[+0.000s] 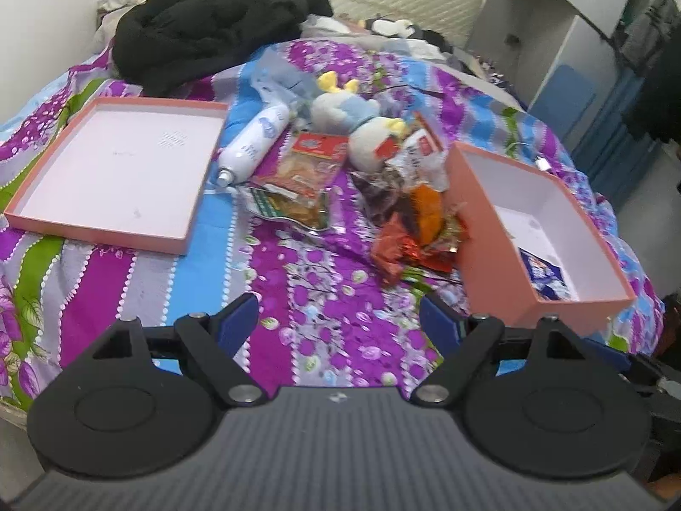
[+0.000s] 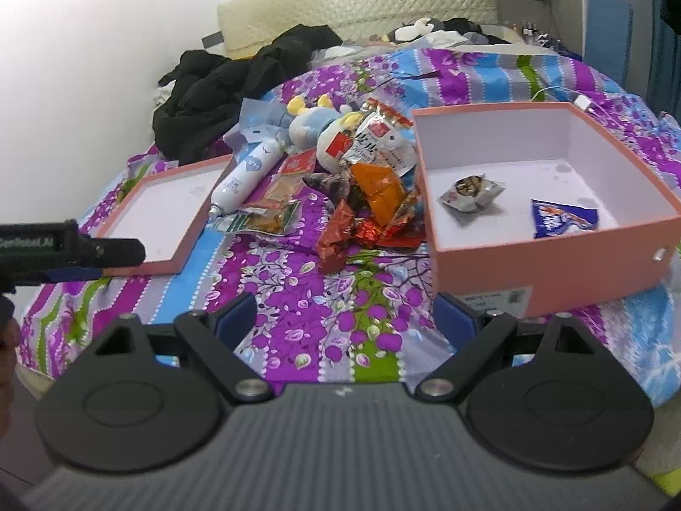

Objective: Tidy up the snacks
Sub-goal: 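Withdraw both tools back toward the snack pile, then grasp green-labelled packet with left gripper while right grasps red-brown wrapper, then lift both held snacks and carry them over the pink box, then open both grippers to drop the snacks into the pink box, then withdraw both tools from the pink box, then move both tools down to the snack pile beside the pink box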

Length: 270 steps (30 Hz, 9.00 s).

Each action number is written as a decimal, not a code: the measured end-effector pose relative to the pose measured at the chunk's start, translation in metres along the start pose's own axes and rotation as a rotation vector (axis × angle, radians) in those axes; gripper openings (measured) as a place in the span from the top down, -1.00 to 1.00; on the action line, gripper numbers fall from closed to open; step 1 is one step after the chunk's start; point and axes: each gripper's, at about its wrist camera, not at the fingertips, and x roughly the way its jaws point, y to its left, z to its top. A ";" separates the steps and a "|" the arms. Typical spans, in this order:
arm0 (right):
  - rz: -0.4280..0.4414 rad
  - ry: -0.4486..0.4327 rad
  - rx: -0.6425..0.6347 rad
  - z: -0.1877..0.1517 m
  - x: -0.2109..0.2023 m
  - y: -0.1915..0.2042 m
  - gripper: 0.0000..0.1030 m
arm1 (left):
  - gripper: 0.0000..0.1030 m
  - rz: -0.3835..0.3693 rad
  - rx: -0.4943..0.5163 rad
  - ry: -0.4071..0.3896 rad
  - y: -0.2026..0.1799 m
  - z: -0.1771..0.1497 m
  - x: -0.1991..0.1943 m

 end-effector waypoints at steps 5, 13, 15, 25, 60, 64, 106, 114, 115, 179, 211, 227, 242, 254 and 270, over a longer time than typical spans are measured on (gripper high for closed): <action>0.021 0.021 -0.033 0.008 0.028 0.010 -0.77 | -0.67 0.031 -0.022 0.018 0.019 0.017 0.030; 0.020 0.018 -0.103 0.027 0.066 0.028 -0.77 | -0.67 0.059 -0.037 0.051 0.042 0.035 0.076; 0.017 0.014 -0.119 0.033 0.076 0.032 -0.77 | -0.67 0.068 -0.041 0.063 0.050 0.038 0.089; -0.006 0.076 -0.154 0.042 0.157 0.035 -0.75 | -0.67 0.075 -0.096 0.094 0.085 0.063 0.165; 0.005 0.208 -0.160 0.037 0.238 0.023 0.25 | 0.79 -0.068 -0.318 0.081 0.094 0.086 0.258; 0.009 0.202 -0.144 0.035 0.219 0.022 0.25 | 0.87 -0.066 -0.285 0.069 0.084 0.081 0.234; -0.038 -0.032 0.067 -0.006 -0.036 -0.015 0.27 | 1.00 -0.198 0.069 0.038 -0.072 -0.014 0.000; -0.078 -0.051 0.098 -0.003 -0.058 -0.036 0.27 | 1.00 -0.269 0.144 0.032 -0.115 -0.009 -0.012; -0.083 -0.054 0.099 -0.001 -0.058 -0.038 0.27 | 1.00 -0.274 0.152 0.029 -0.120 -0.006 -0.012; -0.271 0.095 0.201 0.124 0.061 -0.221 -0.33 | 0.29 -0.270 0.409 0.226 -0.312 0.156 0.202; -0.155 -0.144 0.131 0.043 -0.043 -0.107 -0.33 | 0.29 -0.284 0.238 -0.043 -0.162 0.049 0.055; -0.120 -0.174 0.065 0.002 -0.072 -0.045 -0.33 | 0.29 -0.236 0.257 -0.113 -0.118 0.008 -0.009; -0.076 -0.123 0.044 -0.034 -0.072 -0.017 -0.33 | 0.29 -0.210 0.201 -0.076 -0.083 -0.041 -0.027; -0.056 -0.094 -0.013 -0.036 -0.049 0.005 -0.33 | 0.17 -0.200 0.132 -0.024 -0.053 -0.042 -0.002; -0.134 -0.075 -0.283 -0.002 0.054 0.048 -0.32 | -0.39 -0.188 -0.020 0.058 0.007 0.021 0.114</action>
